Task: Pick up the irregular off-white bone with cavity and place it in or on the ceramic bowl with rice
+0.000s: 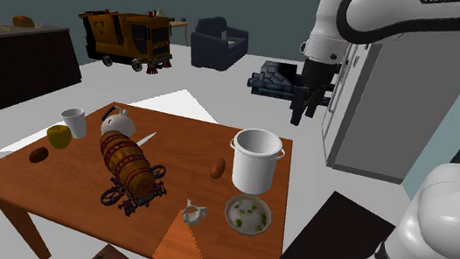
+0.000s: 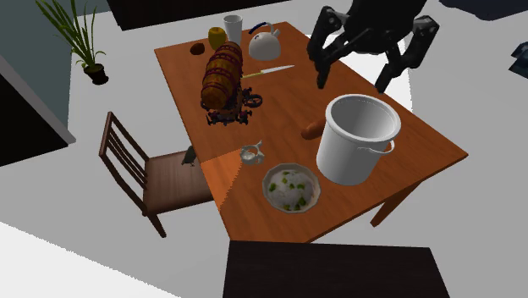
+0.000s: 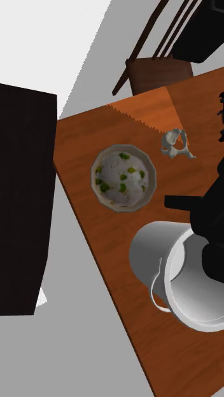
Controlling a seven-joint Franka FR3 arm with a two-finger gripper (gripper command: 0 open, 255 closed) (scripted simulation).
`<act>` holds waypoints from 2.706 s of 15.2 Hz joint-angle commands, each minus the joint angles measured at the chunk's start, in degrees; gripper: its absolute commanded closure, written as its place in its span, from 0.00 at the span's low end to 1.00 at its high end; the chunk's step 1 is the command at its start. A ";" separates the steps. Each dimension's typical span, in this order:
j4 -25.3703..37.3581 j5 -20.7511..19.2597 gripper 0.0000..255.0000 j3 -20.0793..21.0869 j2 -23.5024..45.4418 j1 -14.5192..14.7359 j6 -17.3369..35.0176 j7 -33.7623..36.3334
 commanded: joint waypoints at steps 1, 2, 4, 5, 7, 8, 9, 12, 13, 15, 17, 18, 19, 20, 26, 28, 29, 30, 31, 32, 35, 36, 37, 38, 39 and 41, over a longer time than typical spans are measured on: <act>-1.73 0.79 0.00 1.50 2.07 0.54 4.27 1.51; -2.38 1.06 0.00 2.10 3.29 0.74 6.29 2.08; -3.43 1.55 0.00 3.29 5.99 1.12 10.34 3.22; -3.82 1.76 0.00 3.88 7.46 1.31 12.36 3.79; -4.35 2.08 0.00 5.04 10.66 1.65 16.37 4.97; -4.49 2.20 0.00 5.62 12.36 1.80 18.35 5.57; -4.53 2.28 0.00 6.20 14.14 1.94 20.32 6.18; -4.14 2.20 0.00 7.86 19.86 2.28 26.05 8.13; -3.83 2.05 0.00 8.40 21.87 2.36 27.89 8.84; -2.96 1.54 0.00 9.40 26.05 2.51 31.43 10.35; -1.74 0.70 0.00 10.31 30.37 2.64 34.77 12.03; -1.01 0.14 0.00 10.70 32.59 2.73 36.34 12.94; -0.20 -0.50 0.00 11.04 34.82 2.83 37.85 13.90; 0.70 -1.23 0.00 11.33 37.08 2.96 39.29 14.90; 7.77 -6.83 0.00 11.43 50.83 4.81 46.21 21.47; 10.77 -8.70 0.00 10.86 55.39 5.88 47.84 23.56; 12.38 -9.55 0.00 10.49 57.66 6.50 48.53 24.53; 14.07 -10.33 0.00 10.07 59.92 7.15 49.14 25.44; 15.83 -11.03 0.00 9.64 62.18 7.81 49.67 26.28; 17.67 -11.66 0.00 9.20 64.43 8.47 50.12 27.07; 23.68 -13.13 0.00 7.91 71.17 10.42 51.03 29.06; 25.84 -13.49 0.00 7.51 73.42 11.04 51.17 29.61; 28.10 -13.79 0.00 7.13 75.69 11.63 51.25 30.11; 30.44 -14.04 0.00 6.77 77.97 12.21 51.24 30.56; 31.22 -14.09 0.00 6.64 78.70 12.40 51.22 30.69; 31.90 -14.25 0.00 6.43 80.14 12.57 51.98 30.80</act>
